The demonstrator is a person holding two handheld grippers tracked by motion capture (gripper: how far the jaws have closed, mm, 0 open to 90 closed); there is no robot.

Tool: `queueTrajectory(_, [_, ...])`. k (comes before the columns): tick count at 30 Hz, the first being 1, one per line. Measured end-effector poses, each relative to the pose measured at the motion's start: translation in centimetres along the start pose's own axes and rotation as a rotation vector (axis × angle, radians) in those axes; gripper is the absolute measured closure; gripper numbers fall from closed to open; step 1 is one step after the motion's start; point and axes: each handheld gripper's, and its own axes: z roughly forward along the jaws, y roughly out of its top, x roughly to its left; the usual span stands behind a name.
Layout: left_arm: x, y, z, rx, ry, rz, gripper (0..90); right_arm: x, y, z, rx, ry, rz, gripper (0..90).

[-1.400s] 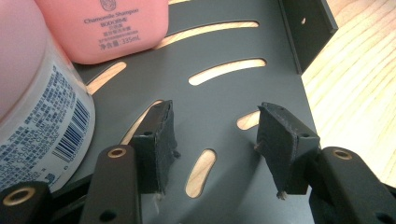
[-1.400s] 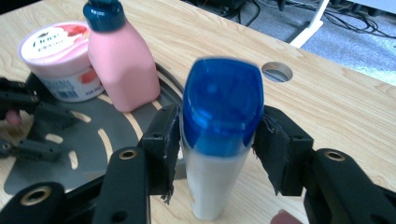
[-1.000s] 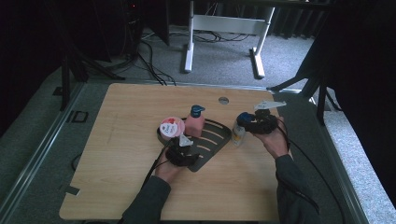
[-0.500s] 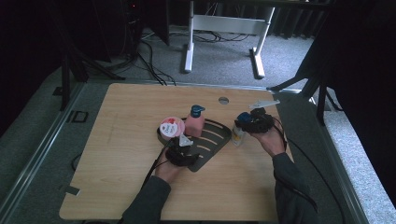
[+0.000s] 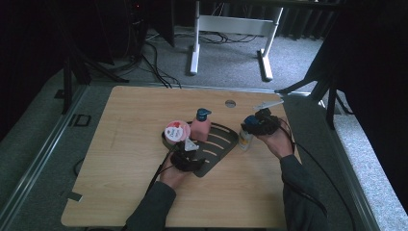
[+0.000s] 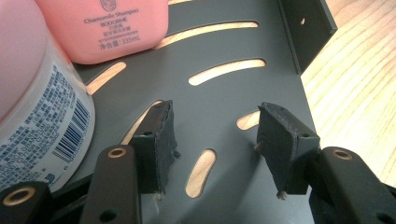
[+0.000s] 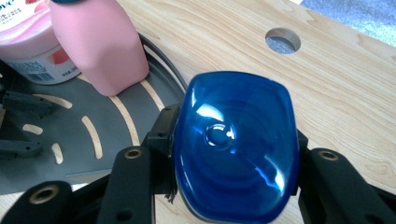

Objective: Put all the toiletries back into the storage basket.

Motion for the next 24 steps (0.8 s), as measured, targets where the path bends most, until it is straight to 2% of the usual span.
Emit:
queueTrajectory(12, [0.0, 0.0, 0.0, -0.001, 0.000, -0.001, 46.6, -0.1, 0.5, 0.5, 0.066, 0.010, 0.009, 52.7])
queueTrajectory(17, [0.0, 0.0, 0.0, -0.001, -0.003, -0.003, 46.6, 0.1, 0.3, 1.4, 0.104, -0.008, -0.006, 52.9])
queueTrajectory(24, [0.0, 0.0, 0.0, -0.003, -0.002, -0.004, 46.7, 0.1, 0.6, 1.5, 0.130, -0.013, -0.004, 53.1])
